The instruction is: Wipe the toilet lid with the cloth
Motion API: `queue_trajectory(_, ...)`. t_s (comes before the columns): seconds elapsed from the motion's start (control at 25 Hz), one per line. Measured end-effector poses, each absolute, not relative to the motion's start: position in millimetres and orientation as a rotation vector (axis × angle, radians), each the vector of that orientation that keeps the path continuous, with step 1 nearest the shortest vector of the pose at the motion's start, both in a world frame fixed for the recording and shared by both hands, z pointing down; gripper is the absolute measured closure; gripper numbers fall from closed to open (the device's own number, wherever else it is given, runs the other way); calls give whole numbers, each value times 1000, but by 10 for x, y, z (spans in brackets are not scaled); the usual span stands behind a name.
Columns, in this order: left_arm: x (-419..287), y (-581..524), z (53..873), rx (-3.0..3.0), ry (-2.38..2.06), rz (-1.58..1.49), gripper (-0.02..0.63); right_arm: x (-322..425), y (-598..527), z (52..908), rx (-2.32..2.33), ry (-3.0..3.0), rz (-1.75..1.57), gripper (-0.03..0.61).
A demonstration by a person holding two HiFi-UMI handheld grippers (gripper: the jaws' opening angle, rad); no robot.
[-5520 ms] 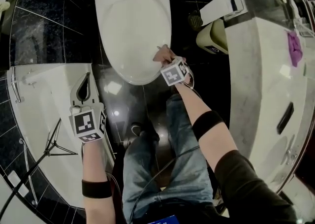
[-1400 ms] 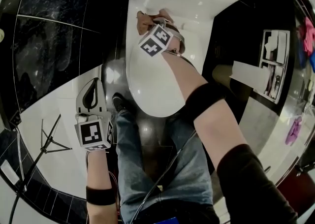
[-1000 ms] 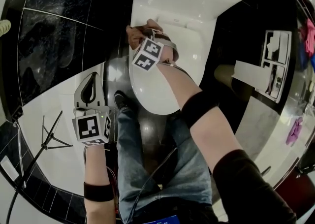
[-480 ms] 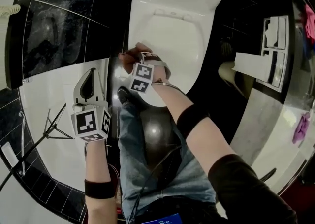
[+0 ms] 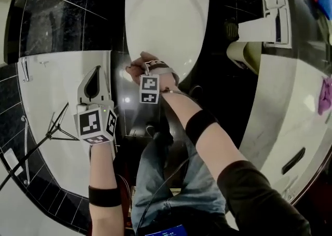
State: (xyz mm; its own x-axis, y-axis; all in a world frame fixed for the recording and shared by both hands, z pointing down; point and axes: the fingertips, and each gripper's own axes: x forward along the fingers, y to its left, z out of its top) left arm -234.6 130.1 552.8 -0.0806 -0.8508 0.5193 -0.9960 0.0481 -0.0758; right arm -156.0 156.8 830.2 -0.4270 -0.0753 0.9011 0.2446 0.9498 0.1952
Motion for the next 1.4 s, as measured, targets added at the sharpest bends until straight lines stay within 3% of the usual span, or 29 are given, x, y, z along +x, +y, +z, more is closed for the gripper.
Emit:
queue_trajectory(0.4,-2053,2126,5527,1925,-1936,658,611,-871,2164,8352,7,-1959,-229,508)
queue_trajectory(0.8,-1963,2276,5330,1943,-1945,629,611,-378,2140,8331,169,-1922,76,506)
queue_trajectory(1.04,-1960,2306,4938,1951,-1954,579,611,-429,1999,7417,312,-2064,263,506)
queue_trajectory(1.4,-1841,2435,3832,1992,-1942,513,611,-317,1832,5260,515,-2273,350,505)
